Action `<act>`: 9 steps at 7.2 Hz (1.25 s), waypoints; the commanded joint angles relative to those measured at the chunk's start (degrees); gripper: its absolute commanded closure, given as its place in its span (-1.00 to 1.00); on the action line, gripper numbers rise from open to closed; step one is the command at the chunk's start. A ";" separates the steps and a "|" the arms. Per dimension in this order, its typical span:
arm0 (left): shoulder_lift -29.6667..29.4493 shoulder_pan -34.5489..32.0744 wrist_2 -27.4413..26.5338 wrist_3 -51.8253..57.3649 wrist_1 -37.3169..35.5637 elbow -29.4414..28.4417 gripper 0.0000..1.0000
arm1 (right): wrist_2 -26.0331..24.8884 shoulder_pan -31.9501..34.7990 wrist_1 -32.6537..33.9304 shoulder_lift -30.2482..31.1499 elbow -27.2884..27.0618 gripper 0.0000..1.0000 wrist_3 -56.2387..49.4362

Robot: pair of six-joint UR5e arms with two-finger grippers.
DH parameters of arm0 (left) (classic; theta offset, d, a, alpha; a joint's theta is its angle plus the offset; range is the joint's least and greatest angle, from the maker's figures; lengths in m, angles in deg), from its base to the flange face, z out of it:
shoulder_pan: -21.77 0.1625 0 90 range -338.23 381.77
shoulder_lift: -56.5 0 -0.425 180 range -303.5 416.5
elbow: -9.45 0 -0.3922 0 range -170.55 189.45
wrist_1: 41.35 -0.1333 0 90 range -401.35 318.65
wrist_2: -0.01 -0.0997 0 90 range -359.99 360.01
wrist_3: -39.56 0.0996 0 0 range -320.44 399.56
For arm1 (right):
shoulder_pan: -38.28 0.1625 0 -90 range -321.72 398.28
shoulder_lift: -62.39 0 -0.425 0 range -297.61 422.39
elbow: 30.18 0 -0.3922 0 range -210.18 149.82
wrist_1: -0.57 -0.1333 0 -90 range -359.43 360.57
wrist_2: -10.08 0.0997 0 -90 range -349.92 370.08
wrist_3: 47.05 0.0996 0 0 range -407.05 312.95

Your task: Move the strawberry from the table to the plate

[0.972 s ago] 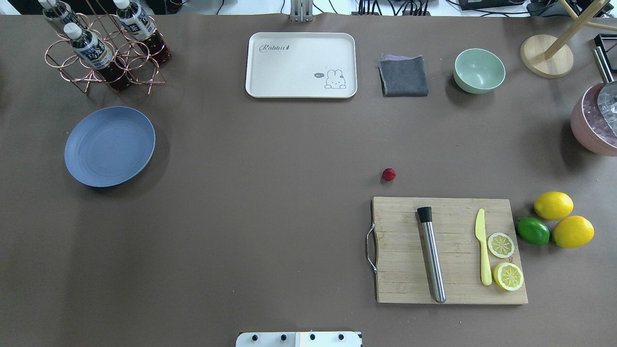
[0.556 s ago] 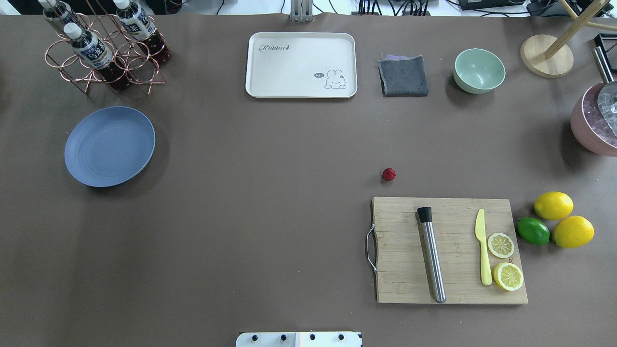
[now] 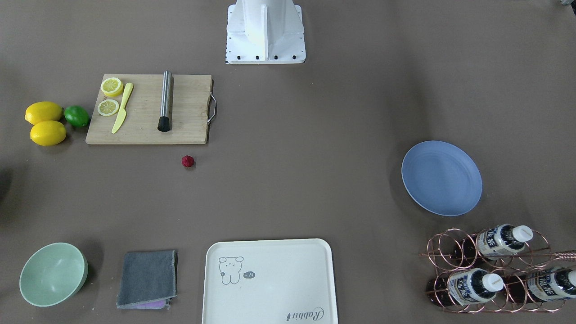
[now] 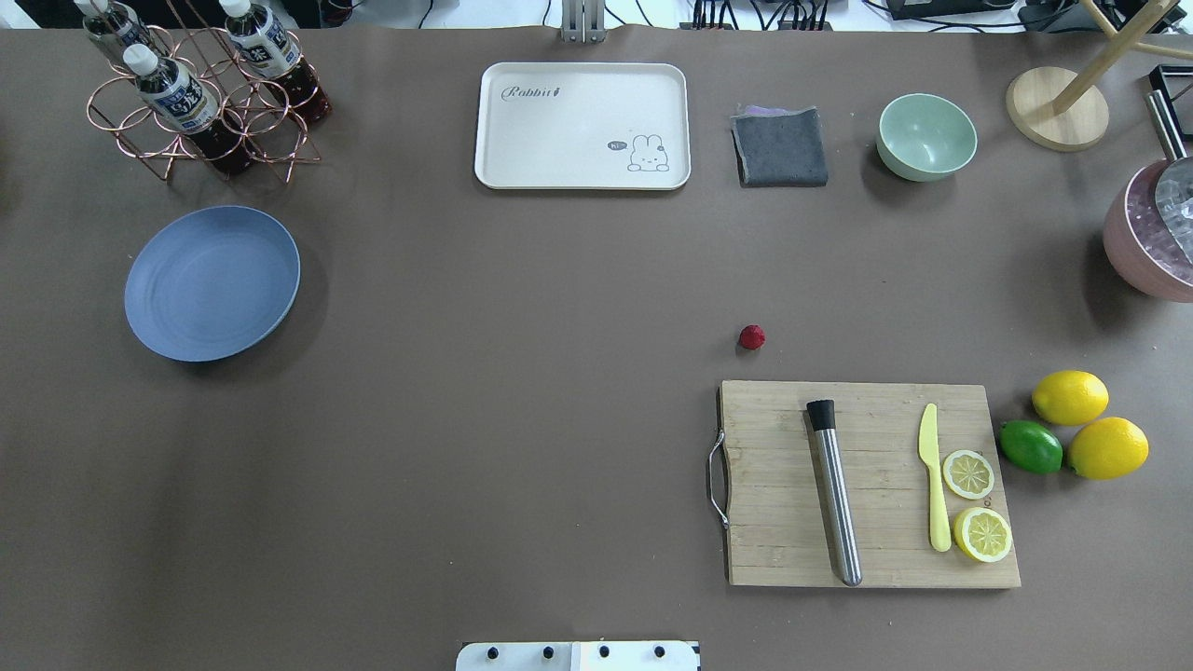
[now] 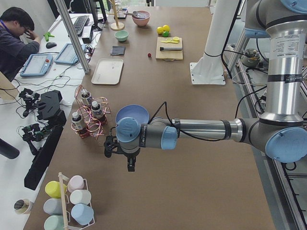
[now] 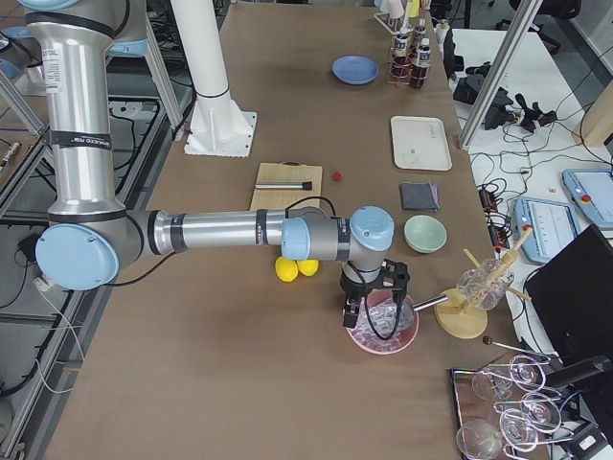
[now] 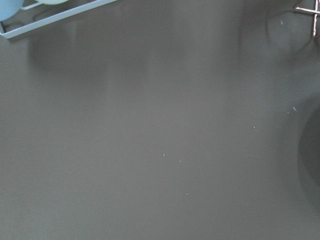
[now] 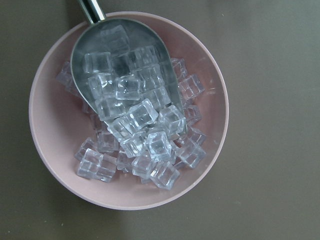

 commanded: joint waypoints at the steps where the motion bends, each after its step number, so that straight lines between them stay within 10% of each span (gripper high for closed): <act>1: -0.20 0.10 1.23 -0.39 8.32 0.42 -0.97 | -0.04 -0.35 0.39 -0.29 -0.17 -1.00 0.33; 9: -10.90 25.98 -7.62 -35.40 41.35 -16.94 -0.95 | 4.10 -3.16 0.04 -0.12 -1.66 -1.00 2.09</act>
